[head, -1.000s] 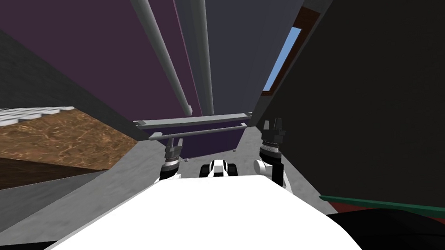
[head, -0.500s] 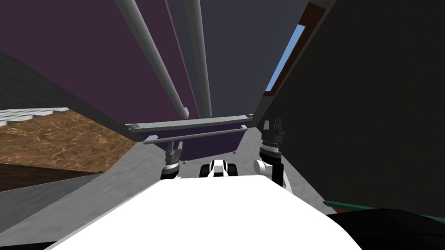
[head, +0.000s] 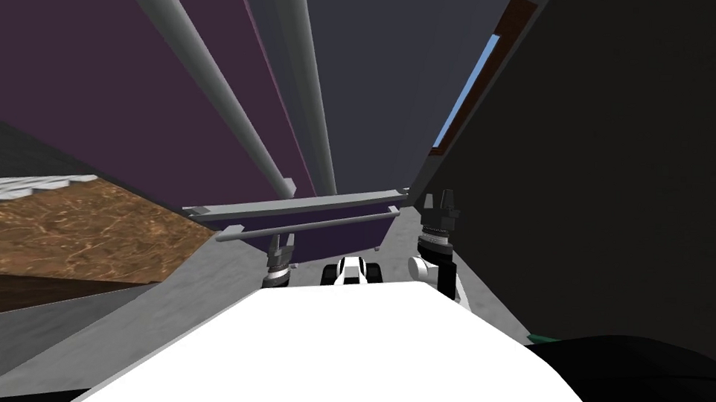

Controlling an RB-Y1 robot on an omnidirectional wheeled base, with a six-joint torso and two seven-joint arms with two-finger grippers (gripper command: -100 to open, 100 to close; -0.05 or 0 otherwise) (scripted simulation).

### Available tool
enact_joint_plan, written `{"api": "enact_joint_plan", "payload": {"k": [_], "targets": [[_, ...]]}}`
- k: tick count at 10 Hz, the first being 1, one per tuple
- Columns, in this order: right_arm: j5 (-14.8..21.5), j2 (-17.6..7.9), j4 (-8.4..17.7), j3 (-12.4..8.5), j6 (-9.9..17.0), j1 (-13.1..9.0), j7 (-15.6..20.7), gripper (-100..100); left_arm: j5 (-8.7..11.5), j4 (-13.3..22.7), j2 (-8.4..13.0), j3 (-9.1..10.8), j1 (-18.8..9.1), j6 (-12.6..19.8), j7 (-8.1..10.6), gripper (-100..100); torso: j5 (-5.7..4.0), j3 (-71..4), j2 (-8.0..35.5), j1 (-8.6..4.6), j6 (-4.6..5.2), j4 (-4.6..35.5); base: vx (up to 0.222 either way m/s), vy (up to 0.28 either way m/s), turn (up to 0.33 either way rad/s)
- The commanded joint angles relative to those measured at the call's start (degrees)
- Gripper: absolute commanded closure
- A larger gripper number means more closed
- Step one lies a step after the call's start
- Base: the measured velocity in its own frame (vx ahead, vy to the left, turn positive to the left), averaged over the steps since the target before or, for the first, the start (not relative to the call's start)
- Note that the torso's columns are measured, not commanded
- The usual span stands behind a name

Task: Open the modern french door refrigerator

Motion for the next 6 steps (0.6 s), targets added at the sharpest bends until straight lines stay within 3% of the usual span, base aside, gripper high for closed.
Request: {"api": "enact_joint_plan", "payload": {"k": [1, 6], "targets": [[0.0, 0.0, 0.0, 0.0, 0.0, 0.0, 0.0, 0, 0.3, 4.05, -0.73, 0.2, -0.46, -2.76, 0.18, -100, 0.01, 0.05, 0.06, 0.02, 0.0, 0.02, 0.074, -0.029, 0.011], [0.0, 0.0, 0.0, 0.0, 0.0, 0.0, 0.0, 0, 0.72, 10.49, -2.67, 0.45, -1.09, -7.07, 0.45, -100, -0.01, -0.07, -0.14, -0.05, 0.0, -0.03, 0.071, -0.023, 0.007]]}}
